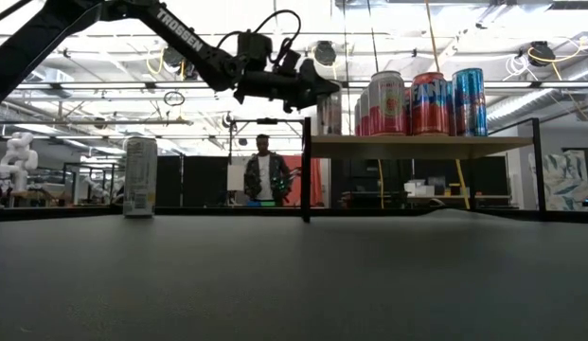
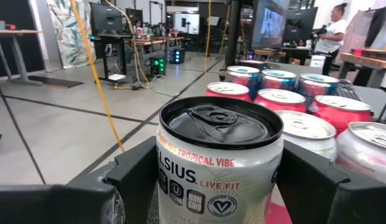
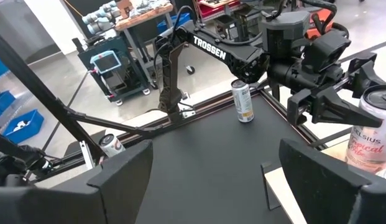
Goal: Place canned beverage on shelf
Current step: Put the middle white yellow soda can on the shelf
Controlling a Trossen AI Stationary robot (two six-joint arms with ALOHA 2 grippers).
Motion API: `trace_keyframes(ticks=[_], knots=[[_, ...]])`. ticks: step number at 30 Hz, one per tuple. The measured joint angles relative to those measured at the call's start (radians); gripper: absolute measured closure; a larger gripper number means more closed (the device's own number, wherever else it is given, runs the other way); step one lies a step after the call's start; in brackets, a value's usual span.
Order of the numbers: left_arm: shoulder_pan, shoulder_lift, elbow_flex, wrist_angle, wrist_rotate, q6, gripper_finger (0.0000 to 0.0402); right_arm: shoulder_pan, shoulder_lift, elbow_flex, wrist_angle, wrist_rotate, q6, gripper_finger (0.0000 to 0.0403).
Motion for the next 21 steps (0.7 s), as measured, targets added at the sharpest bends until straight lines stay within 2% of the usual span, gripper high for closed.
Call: trace_keyframes(ticks=[7,21], knots=[[0.004,0.0,0.0,0.0,0.06,-0.001,0.0123,0.0,0.0,0.0,-0.028,-0.004,0.0,0.0074],[0.003,0.0,0.0,-0.008,0.083,0.0,0.0123,0.0,0.0,0.0,-0.029,-0.004,0.0,0.0074]])
